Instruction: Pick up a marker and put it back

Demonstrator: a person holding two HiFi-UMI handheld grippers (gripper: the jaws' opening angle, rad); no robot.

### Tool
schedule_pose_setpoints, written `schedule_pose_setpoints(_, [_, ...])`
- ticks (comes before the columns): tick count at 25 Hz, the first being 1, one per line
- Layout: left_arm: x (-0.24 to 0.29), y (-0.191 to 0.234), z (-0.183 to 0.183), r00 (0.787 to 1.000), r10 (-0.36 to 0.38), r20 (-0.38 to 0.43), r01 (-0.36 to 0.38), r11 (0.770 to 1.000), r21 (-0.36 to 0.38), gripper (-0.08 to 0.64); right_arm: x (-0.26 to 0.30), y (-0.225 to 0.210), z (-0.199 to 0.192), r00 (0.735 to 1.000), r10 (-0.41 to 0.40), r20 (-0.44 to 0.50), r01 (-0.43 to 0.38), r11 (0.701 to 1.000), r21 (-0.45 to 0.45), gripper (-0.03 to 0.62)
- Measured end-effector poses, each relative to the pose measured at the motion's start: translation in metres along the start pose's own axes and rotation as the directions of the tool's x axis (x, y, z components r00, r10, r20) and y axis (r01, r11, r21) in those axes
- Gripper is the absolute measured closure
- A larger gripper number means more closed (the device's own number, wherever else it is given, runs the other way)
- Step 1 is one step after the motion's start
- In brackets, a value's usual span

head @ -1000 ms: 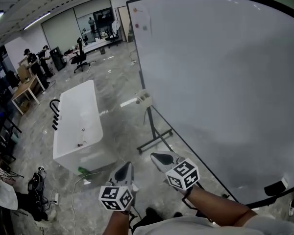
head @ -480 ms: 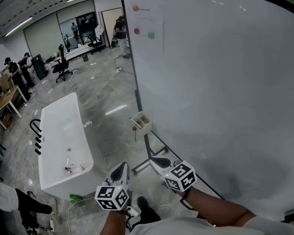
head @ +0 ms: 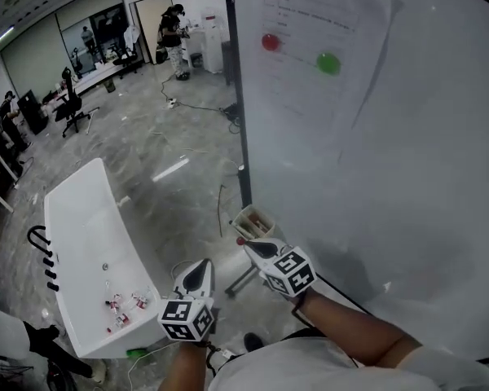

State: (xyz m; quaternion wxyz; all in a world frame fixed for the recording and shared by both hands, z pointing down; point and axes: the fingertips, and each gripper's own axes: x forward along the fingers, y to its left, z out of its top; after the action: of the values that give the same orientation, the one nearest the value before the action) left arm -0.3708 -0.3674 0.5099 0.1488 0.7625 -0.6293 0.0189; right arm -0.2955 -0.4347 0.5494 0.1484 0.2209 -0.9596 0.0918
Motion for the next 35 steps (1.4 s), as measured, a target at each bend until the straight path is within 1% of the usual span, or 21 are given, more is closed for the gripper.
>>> schedule_pose_setpoints(3, [0.024,0.016,-0.003,0.999,-0.022,-0.029,0.021,1.0,-0.019,0.558,0.039,-0.022,0.003,0.999,-0.02,-0.04,0.02,1.0,-0.011,0.588])
schedule_pose_setpoints(7, [0.053,0.038,-0.011,0.998,-0.022,-0.053,0.019,0.998,-0.059,0.558,0.082,-0.052,-0.018,0.99,-0.033,-0.137,0.028,0.999,-0.042,0.58])
schedule_pose_setpoints(12, [0.078,0.057,-0.012,0.998,-0.021,-0.066,0.015,0.997,-0.082,0.558,0.125,-0.078,-0.052,0.962,-0.042,-0.271,0.021,0.997,-0.078,0.547])
schedule_pose_setpoints(14, [0.085,0.063,-0.014,0.997,-0.019,-0.074,0.012,0.996,-0.09,0.558,0.138,-0.084,-0.061,0.952,-0.054,-0.301,0.024,0.994,-0.103,0.536])
schedule_pose_setpoints(16, [0.09,0.072,-0.02,0.996,-0.013,-0.087,0.004,0.995,-0.105,0.558,0.146,-0.086,-0.061,0.944,-0.069,-0.322,0.023,0.989,-0.144,0.526])
schedule_pose_setpoints(18, [0.092,0.079,-0.024,0.995,-0.008,-0.096,-0.003,0.993,-0.118,0.558,0.153,-0.087,-0.063,0.929,-0.093,-0.359,0.024,0.981,-0.192,0.517])
schedule_pose_setpoints(22, [0.095,0.088,-0.025,0.995,-0.006,-0.098,-0.006,0.992,-0.127,0.558,0.164,-0.086,-0.076,0.88,-0.143,-0.454,0.004,0.955,-0.295,0.511])
schedule_pose_setpoints(26, [0.094,0.09,-0.027,0.995,-0.015,-0.101,0.001,0.991,-0.137,0.558,0.17,-0.09,-0.087,0.833,-0.194,-0.519,0.011,0.942,-0.335,0.508])
schedule_pose_setpoints(28, [0.093,0.091,-0.027,0.995,-0.016,-0.1,0.002,0.99,-0.141,0.558,0.172,-0.091,-0.089,0.82,-0.214,-0.531,0.017,0.936,-0.351,0.513])
schedule_pose_setpoints(32, [0.09,0.093,-0.028,0.995,-0.013,-0.096,-0.001,0.989,-0.145,0.558,0.171,-0.092,-0.088,0.821,-0.232,-0.522,0.029,0.93,-0.368,0.525])
schedule_pose_setpoints(34, [0.088,0.093,-0.027,0.996,-0.013,-0.093,-0.001,0.989,-0.147,0.558,0.17,-0.091,-0.085,0.832,-0.225,-0.507,0.034,0.933,-0.358,0.525])
schedule_pose_setpoints(35, [0.088,0.092,-0.026,0.996,-0.014,-0.091,0.001,0.989,-0.146,0.558,0.169,-0.09,-0.081,0.843,-0.217,-0.492,0.038,0.937,-0.347,0.525])
